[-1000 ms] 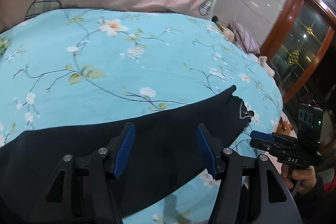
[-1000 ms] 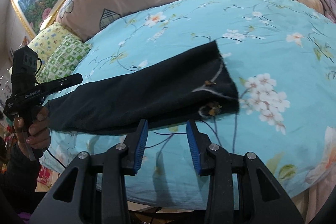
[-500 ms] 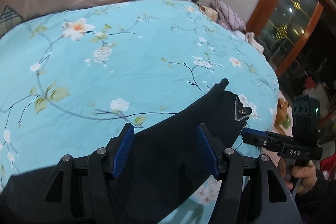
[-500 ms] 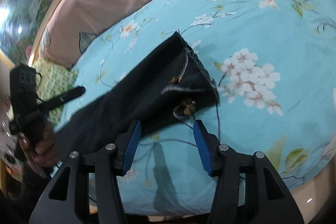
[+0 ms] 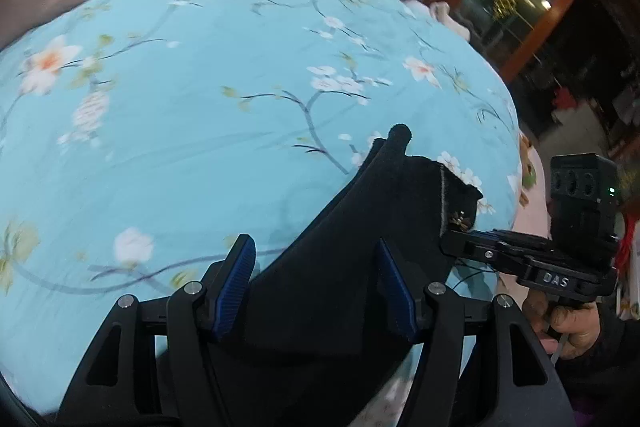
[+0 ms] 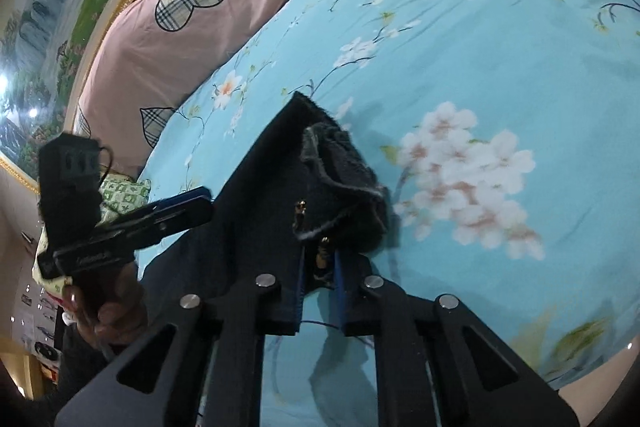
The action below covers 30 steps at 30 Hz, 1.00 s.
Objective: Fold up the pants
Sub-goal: 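Carry the held hem corners with both tools over the folded pants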
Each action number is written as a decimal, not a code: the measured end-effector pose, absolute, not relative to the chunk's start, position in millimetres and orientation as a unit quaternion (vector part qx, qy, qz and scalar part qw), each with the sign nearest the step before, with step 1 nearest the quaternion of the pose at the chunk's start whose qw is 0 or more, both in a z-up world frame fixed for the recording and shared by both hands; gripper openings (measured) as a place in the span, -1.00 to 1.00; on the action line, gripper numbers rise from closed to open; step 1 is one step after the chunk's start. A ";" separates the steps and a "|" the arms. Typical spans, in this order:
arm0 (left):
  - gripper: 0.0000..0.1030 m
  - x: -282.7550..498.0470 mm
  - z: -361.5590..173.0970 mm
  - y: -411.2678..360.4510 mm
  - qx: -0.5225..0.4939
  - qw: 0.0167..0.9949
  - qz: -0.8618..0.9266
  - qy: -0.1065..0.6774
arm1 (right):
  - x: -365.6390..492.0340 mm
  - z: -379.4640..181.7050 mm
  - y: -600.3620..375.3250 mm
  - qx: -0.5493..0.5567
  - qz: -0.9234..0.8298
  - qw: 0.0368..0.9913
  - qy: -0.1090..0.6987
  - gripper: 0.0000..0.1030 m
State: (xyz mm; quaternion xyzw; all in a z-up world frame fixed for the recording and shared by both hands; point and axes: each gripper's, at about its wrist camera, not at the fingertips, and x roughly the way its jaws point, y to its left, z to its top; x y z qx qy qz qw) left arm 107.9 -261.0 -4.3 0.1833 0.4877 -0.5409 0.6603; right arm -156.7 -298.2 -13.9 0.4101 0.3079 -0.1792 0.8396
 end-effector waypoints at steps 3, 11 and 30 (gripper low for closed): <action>0.22 104.7 -12.8 -286.0 0.203 0.640 -0.550 0.496 | -169.1 -12.3 -300.3 0.399 -0.177 0.847 0.303 -0.76; -0.26 89.6 -25.0 -324.6 0.225 0.601 -0.586 0.495 | -172.6 -10.5 -296.4 0.378 -0.167 0.861 0.298 -0.77; -0.80 98.4 51.3 -238.8 0.112 0.655 -0.611 0.430 | -148.1 39.2 -266.7 0.343 -0.008 0.912 0.223 -0.78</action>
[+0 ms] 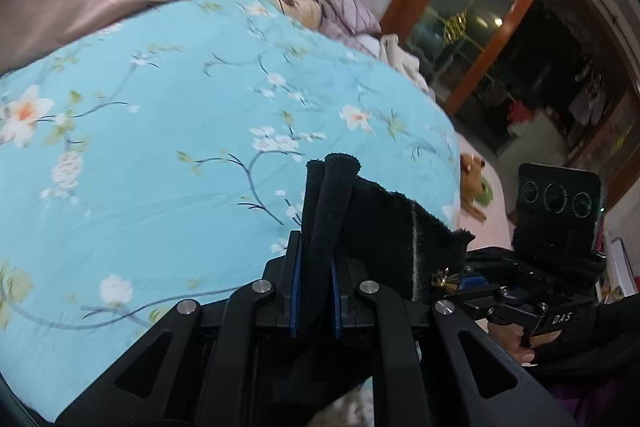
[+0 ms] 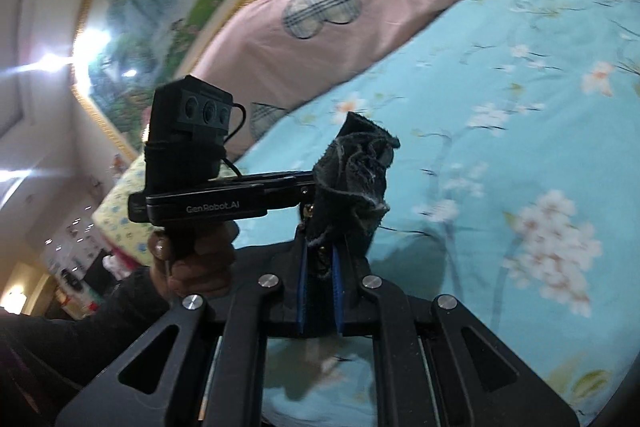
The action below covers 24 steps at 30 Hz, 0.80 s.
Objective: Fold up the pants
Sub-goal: 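Carry the held hem corners with both tools over the folded pants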
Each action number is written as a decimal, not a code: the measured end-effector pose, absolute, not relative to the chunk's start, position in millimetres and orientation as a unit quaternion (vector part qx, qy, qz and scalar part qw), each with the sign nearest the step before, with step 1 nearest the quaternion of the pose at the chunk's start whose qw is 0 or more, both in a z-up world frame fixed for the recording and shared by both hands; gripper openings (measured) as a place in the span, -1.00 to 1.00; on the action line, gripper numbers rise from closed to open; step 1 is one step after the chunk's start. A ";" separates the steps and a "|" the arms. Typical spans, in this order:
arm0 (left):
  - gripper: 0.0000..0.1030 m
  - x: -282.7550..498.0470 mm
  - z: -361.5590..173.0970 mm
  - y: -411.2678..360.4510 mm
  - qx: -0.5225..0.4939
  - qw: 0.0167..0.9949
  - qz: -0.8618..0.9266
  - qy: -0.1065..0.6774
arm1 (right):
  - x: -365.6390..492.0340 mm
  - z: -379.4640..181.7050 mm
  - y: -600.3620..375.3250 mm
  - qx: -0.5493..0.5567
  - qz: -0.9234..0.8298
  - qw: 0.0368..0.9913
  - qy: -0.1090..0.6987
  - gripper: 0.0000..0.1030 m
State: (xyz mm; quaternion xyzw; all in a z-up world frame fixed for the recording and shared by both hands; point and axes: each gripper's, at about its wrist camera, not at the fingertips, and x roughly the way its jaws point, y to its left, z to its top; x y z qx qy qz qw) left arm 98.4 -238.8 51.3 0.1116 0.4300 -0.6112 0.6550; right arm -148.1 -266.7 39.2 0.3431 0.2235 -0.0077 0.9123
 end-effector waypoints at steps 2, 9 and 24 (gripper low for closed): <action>-0.80 100.7 57.5 -225.3 0.099 0.662 -0.609 0.426 | -139.7 44.4 -260.0 0.339 0.018 0.914 0.221 -0.78; -0.80 105.7 74.3 -158.7 0.054 0.700 -0.590 0.400 | -104.2 54.6 -228.1 0.317 0.107 0.913 0.232 -0.78; -0.81 129.6 20.3 -38.4 -0.054 0.739 -0.516 0.430 | -23.0 12.3 -162.3 0.297 0.199 0.875 0.326 -0.78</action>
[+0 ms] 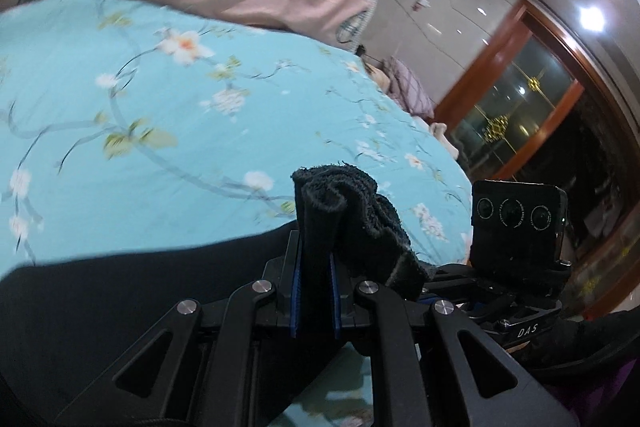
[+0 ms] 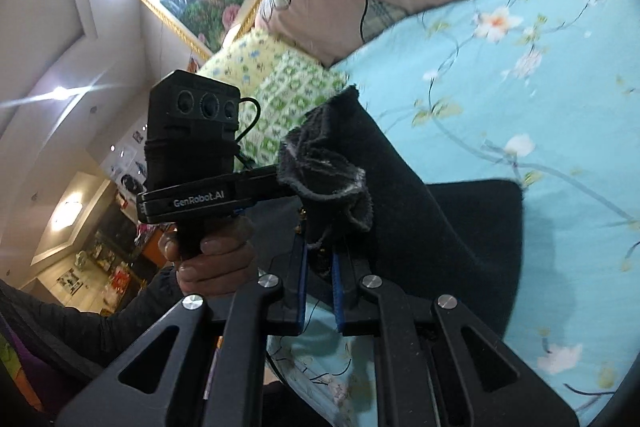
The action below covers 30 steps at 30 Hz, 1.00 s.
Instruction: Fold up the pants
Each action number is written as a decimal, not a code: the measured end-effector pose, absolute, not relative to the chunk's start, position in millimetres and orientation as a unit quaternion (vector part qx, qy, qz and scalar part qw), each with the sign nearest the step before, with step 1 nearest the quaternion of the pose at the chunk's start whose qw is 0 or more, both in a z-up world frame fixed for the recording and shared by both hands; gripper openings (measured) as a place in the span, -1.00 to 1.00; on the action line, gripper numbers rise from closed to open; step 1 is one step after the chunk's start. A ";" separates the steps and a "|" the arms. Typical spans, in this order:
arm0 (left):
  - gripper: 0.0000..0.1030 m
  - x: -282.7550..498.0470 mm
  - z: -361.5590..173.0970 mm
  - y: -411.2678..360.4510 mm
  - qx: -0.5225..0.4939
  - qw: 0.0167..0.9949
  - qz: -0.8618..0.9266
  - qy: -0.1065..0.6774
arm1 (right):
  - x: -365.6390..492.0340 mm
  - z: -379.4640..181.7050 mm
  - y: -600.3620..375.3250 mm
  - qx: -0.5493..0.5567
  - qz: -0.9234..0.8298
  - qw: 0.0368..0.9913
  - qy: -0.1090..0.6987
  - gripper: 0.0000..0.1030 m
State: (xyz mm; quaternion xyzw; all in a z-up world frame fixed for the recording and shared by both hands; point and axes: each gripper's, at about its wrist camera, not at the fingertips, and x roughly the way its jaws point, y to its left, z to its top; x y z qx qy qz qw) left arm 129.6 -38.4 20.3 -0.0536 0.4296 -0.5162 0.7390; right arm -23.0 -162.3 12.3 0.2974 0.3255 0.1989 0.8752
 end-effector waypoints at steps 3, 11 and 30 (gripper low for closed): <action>-0.81 132.8 0.6 -26.8 -0.066 0.744 -0.495 0.444 | -15.8 1.6 -157.5 0.299 0.202 0.867 0.345 -0.78; -0.87 135.1 -31.6 -10.5 -0.082 0.751 -0.454 0.473 | 3.6 -24.9 -146.5 0.283 0.196 0.849 0.402 -0.78; -0.72 110.5 -29.4 67.3 -0.120 0.815 -0.315 0.472 | 18.4 -22.9 -118.8 0.233 0.203 0.844 0.438 -0.32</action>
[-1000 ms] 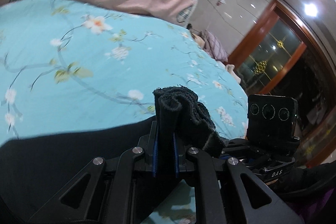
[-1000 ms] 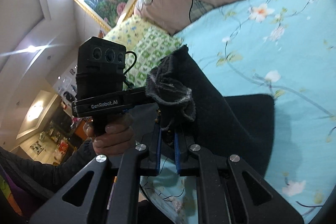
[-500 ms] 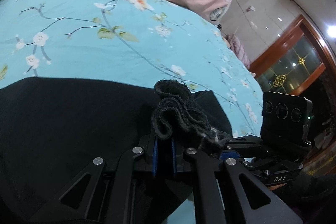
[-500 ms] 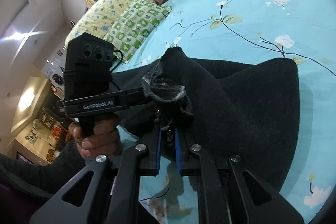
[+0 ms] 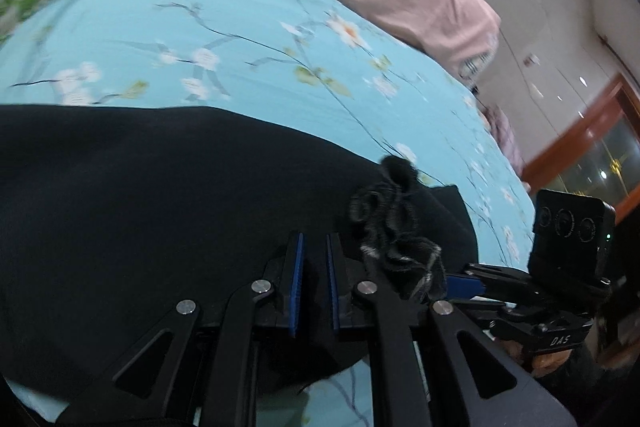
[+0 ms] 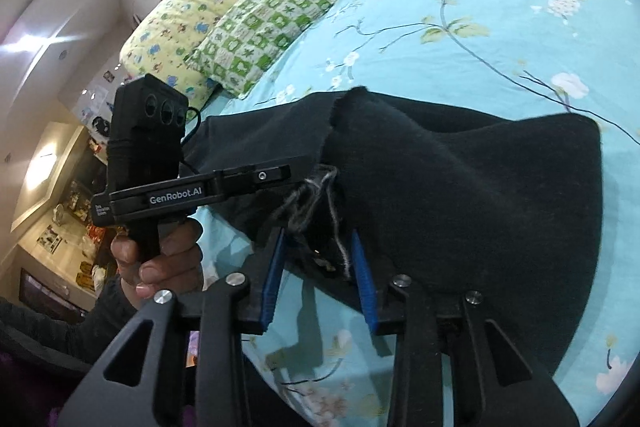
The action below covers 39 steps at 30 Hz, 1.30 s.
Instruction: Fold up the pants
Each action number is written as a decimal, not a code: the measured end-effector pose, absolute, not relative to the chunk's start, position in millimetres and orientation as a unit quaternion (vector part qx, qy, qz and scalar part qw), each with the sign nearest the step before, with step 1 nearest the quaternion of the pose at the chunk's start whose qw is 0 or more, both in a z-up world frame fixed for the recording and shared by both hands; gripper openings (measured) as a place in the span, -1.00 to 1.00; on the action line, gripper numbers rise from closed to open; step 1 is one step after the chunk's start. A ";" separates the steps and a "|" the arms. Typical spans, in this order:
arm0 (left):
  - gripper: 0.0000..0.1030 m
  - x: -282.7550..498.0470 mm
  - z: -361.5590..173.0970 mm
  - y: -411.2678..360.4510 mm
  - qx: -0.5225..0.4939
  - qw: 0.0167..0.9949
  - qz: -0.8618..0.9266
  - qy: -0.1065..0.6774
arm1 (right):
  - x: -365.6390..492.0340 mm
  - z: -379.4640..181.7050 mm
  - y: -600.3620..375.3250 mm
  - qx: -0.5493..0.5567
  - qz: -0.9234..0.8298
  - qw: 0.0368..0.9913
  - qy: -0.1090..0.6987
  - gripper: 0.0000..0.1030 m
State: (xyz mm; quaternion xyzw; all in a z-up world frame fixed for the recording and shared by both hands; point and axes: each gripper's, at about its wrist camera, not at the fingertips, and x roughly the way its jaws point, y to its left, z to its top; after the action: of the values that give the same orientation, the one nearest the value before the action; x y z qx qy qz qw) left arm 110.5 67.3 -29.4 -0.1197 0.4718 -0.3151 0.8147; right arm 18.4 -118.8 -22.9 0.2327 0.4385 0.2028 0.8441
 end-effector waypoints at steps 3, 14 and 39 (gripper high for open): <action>-0.64 101.2 -23.6 89.3 -0.135 0.834 -0.279 0.457 | 20.6 -18.2 -115.3 0.230 0.209 0.845 0.435 -0.31; -0.51 82.9 -18.5 149.3 -0.192 0.850 -0.207 0.444 | 38.6 -4.4 -88.9 0.206 0.249 0.843 0.430 -0.31; -0.12 27.8 -12.6 290.6 -0.285 0.873 -0.020 0.394 | 121.5 13.1 -6.7 0.126 0.319 0.832 0.436 -0.15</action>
State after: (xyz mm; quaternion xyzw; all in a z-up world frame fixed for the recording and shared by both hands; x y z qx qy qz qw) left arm 27.8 290.6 -12.6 -0.2851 0.3944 -0.0203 0.8734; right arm 121.5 -6.7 13.1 0.1262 0.4359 0.3194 0.8319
